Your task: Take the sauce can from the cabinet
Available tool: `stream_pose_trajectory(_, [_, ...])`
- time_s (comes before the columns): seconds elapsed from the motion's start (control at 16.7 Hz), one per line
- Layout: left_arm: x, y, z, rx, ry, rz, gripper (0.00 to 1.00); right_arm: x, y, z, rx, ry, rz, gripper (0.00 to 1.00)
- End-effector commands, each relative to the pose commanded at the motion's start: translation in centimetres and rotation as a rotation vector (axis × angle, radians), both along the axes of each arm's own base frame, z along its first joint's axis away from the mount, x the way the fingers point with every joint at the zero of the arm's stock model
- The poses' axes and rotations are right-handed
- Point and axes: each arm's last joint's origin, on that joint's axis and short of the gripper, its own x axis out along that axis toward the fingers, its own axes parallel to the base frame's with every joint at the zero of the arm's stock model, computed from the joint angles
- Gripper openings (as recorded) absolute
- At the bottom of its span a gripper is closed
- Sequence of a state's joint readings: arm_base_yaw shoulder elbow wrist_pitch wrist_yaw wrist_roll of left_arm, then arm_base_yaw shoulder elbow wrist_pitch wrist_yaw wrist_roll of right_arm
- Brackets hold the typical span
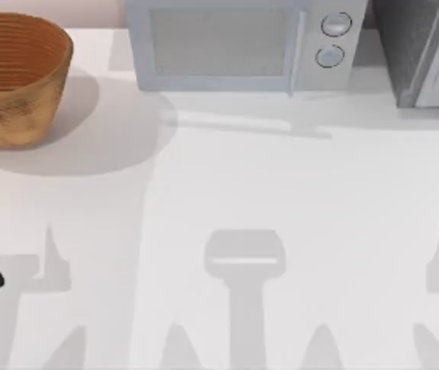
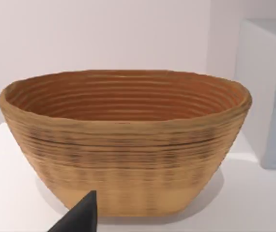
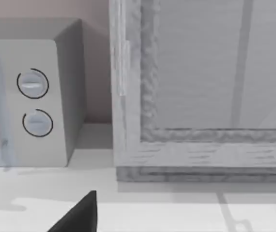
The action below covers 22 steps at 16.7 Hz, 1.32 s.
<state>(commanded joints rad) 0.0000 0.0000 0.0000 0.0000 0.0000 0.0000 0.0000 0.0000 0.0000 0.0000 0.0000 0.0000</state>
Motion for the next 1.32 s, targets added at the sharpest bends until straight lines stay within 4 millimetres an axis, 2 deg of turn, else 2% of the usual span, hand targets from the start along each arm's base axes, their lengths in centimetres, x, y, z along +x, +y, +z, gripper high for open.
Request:
stream_pose_trajectory(0.24, [0.0,0.0,0.0,0.000,0.000,0.000,1.00,0.0,0.0,0.8,0.000,0.001,0.002,1.00])
stream_pose_trajectory(0.42, [0.0,0.0,0.0,0.000,0.000,0.000,1.00,0.0,0.2,4.0,-0.001,0.008,0.006,1.00])
stream_pose_trajectory(0.6, [0.0,0.0,0.0,0.000,0.000,0.000,1.00,0.6,0.5,9.2,-0.003,0.018,0.008,1.00])
stream_pose_trajectory(0.78, [0.0,0.0,0.0,0.000,0.000,0.000,1.00,2.2,0.9,15.4,-0.005,0.028,0.007,1.00])
stream_pose_trajectory(1.08, [0.0,0.0,0.0,0.000,0.000,0.000,1.00,6.9,2.1,25.3,-0.005,0.030,0.003,1.00])
stream_pose_trajectory(1.32, [0.0,0.0,0.0,0.000,0.000,0.000,1.00,11.1,3.4,31.1,-0.002,0.016,0.000,1.00])
